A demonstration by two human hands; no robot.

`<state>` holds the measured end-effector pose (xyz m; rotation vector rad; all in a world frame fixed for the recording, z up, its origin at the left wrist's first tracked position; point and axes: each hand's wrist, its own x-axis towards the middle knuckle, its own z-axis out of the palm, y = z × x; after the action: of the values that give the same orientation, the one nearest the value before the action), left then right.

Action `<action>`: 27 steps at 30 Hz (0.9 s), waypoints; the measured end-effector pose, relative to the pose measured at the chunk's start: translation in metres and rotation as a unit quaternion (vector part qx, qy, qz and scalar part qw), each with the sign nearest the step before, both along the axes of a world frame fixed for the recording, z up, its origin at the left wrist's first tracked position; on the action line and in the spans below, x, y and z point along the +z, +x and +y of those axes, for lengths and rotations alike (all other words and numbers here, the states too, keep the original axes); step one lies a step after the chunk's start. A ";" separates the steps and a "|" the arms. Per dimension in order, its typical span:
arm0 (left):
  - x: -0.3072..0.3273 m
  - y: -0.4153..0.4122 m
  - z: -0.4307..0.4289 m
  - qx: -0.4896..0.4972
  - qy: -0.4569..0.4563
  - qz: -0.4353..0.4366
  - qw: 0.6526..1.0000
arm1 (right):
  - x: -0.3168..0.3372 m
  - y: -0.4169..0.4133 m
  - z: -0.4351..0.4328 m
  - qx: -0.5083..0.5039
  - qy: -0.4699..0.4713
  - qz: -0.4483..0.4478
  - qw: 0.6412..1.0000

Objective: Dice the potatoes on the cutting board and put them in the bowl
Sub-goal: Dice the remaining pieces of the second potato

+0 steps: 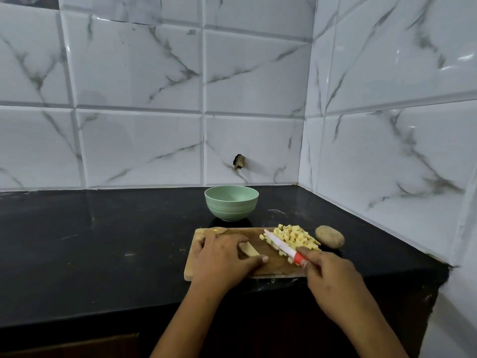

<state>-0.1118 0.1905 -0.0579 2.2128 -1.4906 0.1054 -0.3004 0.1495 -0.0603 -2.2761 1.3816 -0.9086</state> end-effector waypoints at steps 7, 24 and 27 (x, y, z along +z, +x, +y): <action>-0.001 -0.004 -0.003 -0.011 -0.008 0.004 1.000 | 0.005 -0.016 -0.014 -0.009 0.034 -0.049 0.998; -0.003 -0.004 0.002 0.017 0.002 0.005 1.000 | 0.002 0.019 0.017 0.020 -0.049 -0.002 0.999; -0.003 -0.004 0.002 0.009 0.010 0.000 1.000 | 0.006 0.025 0.025 0.034 -0.063 0.028 0.997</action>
<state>-0.1157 0.1930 -0.0606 2.2412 -1.4785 0.0966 -0.2756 0.1747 -0.0543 -2.4446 1.2944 -0.9410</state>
